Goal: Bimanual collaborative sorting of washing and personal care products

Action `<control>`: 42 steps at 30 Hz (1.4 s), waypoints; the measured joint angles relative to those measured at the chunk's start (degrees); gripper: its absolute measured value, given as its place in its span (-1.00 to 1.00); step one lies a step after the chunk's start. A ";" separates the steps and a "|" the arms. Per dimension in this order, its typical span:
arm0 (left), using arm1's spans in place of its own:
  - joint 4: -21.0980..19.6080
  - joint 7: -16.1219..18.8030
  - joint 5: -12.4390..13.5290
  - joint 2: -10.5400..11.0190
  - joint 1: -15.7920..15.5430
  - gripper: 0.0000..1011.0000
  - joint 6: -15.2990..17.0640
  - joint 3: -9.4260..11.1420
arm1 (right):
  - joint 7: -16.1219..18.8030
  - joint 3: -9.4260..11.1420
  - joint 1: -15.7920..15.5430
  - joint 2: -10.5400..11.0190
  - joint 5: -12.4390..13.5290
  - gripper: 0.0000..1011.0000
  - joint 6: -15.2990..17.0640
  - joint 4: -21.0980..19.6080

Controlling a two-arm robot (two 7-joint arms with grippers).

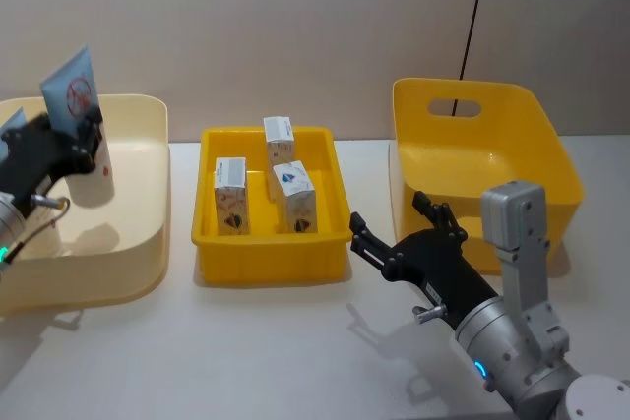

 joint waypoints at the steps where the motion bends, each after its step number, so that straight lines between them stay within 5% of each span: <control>1: -0.39 -0.89 -0.42 0.26 -0.14 -0.45 -0.35 -0.38 | 0.00 0.00 0.00 0.00 0.00 0.98 0.00 0.00; 21: -2.78 -13.34 -8.92 1.53 -1.38 -0.45 -2.08 -1.72 | 0.00 0.00 0.00 0.00 0.00 0.98 0.00 0.00; 42: -0.74 -27.31 -17.52 -0.01 -2.95 -0.45 0.55 2.47 | 0.00 0.00 0.00 0.00 0.00 0.98 0.00 0.00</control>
